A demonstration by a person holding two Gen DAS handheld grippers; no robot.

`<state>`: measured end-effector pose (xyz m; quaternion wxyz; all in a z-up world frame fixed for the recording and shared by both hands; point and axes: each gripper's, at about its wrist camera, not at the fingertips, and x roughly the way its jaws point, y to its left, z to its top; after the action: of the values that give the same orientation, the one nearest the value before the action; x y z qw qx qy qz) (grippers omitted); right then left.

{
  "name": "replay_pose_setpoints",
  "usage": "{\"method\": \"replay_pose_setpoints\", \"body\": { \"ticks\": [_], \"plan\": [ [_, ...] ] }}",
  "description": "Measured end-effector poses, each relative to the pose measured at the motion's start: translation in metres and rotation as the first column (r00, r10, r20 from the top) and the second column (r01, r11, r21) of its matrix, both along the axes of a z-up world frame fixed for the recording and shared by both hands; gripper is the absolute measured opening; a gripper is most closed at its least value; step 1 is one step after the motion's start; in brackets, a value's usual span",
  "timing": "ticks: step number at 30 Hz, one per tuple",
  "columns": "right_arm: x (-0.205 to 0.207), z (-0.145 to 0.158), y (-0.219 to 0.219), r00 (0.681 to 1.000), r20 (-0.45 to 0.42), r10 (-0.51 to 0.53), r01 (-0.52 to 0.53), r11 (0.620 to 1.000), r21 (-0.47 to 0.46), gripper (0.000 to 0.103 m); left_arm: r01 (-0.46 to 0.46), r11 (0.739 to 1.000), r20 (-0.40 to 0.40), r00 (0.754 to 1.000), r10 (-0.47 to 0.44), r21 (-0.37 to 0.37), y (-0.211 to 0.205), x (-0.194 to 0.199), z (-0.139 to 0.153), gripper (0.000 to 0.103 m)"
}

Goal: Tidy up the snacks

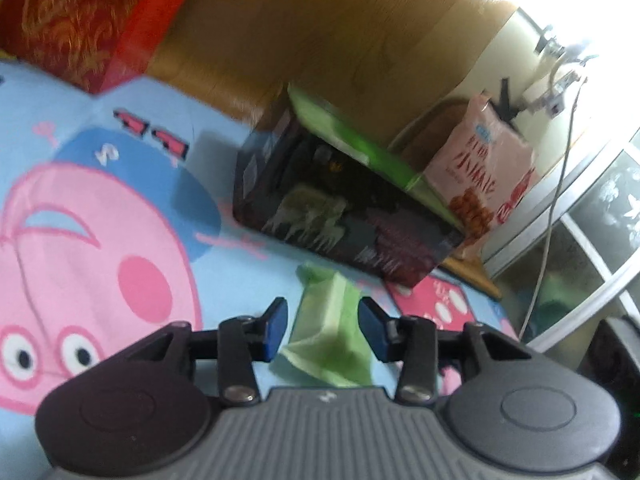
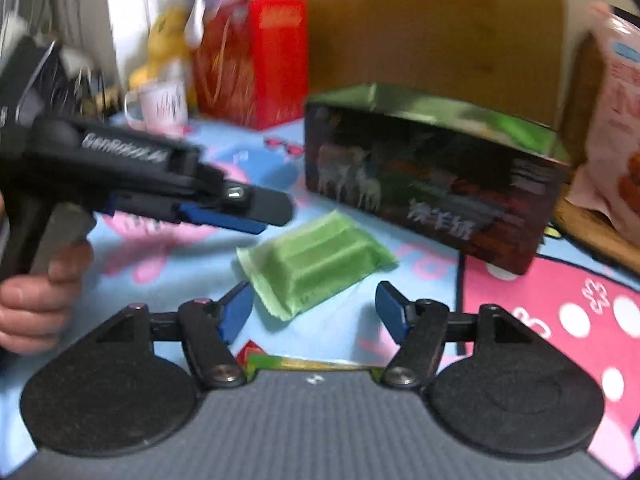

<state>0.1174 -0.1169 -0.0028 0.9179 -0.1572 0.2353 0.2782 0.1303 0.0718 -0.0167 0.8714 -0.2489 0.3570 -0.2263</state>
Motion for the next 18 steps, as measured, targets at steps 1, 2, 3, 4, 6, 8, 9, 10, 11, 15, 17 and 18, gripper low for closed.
{"method": "replay_pose_setpoints", "body": {
  "ticks": [1,2,3,4,6,8,9,10,11,15,17,18],
  "plan": [
    [0.002,0.000,0.003,1.000,0.000,0.008,-0.008,1.000,-0.004,0.071,0.006,1.000,0.011,1.000,-0.006,0.004,-0.001,-0.001,0.000,0.037],
    [0.005,0.001,0.005,1.000,-0.012,0.019,-0.019,1.000,0.002,0.071,0.019,1.000,0.016,1.000,-0.019,0.011,-0.004,-0.001,0.001,0.037],
    [0.005,0.000,0.008,1.000,-0.011,0.026,-0.026,1.000,0.003,0.067,0.035,0.999,0.020,0.999,-0.035,0.012,-0.006,-0.002,0.000,0.037],
    [0.003,0.000,0.011,1.000,0.004,0.019,-0.019,1.000,-0.009,0.065,0.035,0.999,0.031,0.999,-0.035,0.030,-0.008,-0.004,0.000,0.036],
    [-0.003,-0.001,0.016,0.999,0.033,0.021,-0.020,0.999,-0.029,0.058,0.035,0.998,0.044,0.998,-0.037,0.054,-0.010,-0.007,0.002,0.036],
    [-0.012,-0.001,0.018,0.999,0.051,0.013,-0.011,0.999,-0.043,0.052,0.038,0.997,0.045,0.998,-0.041,0.061,-0.010,-0.010,0.003,0.036],
    [-0.015,0.000,0.019,0.999,0.047,0.010,-0.008,0.999,-0.041,0.051,0.038,0.997,0.046,0.998,-0.041,0.065,-0.008,-0.011,0.004,0.036],
    [-0.021,0.001,0.019,0.999,0.041,0.020,-0.019,0.999,-0.028,0.050,0.034,0.997,0.049,0.998,-0.038,0.072,-0.008,-0.011,0.005,0.036],
    [-0.026,0.000,0.021,0.998,0.033,0.044,-0.044,0.999,-0.012,0.050,0.026,0.997,0.056,0.998,-0.031,0.078,-0.006,-0.012,0.007,0.036],
    [-0.054,-0.005,0.034,0.988,0.036,0.152,-0.151,0.988,-0.027,0.042,-0.036,0.999,0.054,0.998,0.034,0.036,0.011,-0.013,0.011,0.036],
    [-0.059,-0.003,0.032,0.983,0.038,0.178,-0.178,0.984,-0.017,0.042,-0.080,0.996,0.050,0.996,0.079,0.024,0.021,-0.017,0.012,0.036],
    [-0.060,0.000,0.027,0.983,0.039,0.179,-0.179,0.984,0.001,0.042,-0.090,0.996,0.046,0.995,0.089,0.009,0.027,-0.021,0.013,0.036]
  ]
}}
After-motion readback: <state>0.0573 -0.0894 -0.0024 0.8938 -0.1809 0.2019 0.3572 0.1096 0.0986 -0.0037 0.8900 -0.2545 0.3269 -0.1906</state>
